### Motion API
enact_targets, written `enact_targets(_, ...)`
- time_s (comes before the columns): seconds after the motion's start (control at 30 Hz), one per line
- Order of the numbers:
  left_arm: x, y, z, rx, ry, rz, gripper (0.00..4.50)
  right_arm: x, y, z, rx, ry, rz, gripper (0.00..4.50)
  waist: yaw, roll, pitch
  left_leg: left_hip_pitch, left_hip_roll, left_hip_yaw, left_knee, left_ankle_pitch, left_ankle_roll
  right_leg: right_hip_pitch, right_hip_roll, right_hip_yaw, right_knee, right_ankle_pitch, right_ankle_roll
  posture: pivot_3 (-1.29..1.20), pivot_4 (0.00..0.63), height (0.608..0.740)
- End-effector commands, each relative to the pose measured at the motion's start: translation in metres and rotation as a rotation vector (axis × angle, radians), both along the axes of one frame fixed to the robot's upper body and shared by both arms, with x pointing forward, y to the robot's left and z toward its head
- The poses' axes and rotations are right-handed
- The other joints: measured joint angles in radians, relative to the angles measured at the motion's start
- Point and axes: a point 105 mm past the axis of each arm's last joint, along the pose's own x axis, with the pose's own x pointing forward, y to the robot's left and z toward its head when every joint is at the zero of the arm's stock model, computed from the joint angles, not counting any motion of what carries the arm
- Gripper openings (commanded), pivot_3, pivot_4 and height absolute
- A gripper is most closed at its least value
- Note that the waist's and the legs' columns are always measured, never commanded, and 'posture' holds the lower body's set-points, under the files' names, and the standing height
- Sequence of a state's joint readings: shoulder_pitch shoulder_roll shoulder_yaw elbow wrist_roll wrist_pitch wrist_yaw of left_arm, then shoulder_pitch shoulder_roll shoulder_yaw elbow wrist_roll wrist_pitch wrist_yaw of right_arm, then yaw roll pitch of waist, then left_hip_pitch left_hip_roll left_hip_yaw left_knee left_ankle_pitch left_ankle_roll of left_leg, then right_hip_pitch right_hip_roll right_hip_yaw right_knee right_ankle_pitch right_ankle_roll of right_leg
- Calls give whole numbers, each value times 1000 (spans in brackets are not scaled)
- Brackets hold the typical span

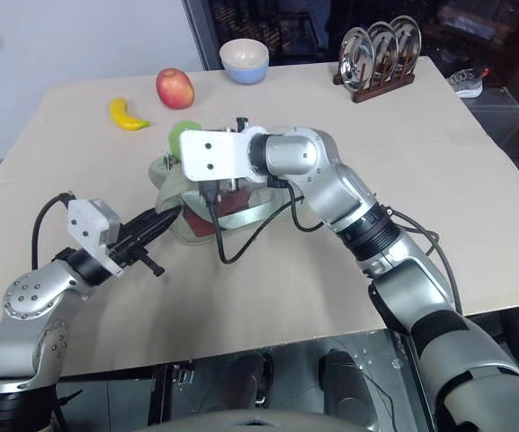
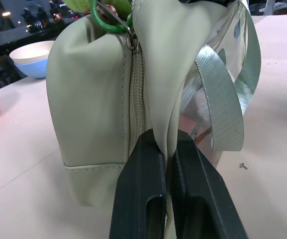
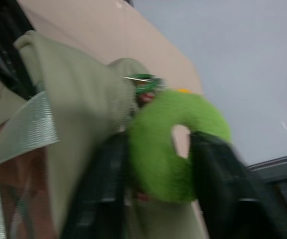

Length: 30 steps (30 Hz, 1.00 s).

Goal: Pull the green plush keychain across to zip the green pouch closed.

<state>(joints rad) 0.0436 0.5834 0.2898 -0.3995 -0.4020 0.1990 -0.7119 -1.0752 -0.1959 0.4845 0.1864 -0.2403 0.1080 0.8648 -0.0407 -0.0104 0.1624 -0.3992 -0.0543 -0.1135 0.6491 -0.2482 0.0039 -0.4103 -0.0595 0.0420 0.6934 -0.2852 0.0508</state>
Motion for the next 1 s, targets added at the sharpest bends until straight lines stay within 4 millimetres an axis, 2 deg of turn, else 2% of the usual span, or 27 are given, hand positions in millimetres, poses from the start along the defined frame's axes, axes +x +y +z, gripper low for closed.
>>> enact_targets(0.03,0,-1,8,11,-46,-2,0,1,0,1,1,-2,-4,56,0,0,0,0,0,0,0,0,0,0,0,0,0,0,0,0,150,740)
enact_targets(0.23,0,0,3,7,-36,8,0,8,-9,10,30,-27,-45,11,1,0,0,0,0,0,0,0,0,0,0,0,0,0,0,0,150,740)
enact_targets(0.37,3,8,-9,12,8,64,0,22,-27,47,136,-127,-153,11,2,0,0,0,0,0,0,0,0,0,0,0,0,0,0,0,150,740)
enact_targets(0.5,7,15,-16,-6,28,119,0,32,-46,68,198,-202,-255,11,0,0,0,0,0,0,0,0,0,0,0,0,0,0,0,0,150,740)
enact_targets(0.73,12,25,-20,-29,38,185,0,48,-79,75,245,-230,-399,11,0,0,0,0,0,0,0,0,0,0,0,0,0,0,0,0,150,740)
enact_targets(0.93,17,32,-22,-59,46,237,0,56,-96,90,306,-280,-476,11,0,0,0,0,0,0,0,0,0,0,0,0,0,0,0,0,150,740)
enact_targets(1.0,19,35,-23,-63,48,265,0,53,-96,94,341,-276,-471,11,0,0,0,0,0,0,0,0,0,0,0,0,0,0,0,0,150,740)
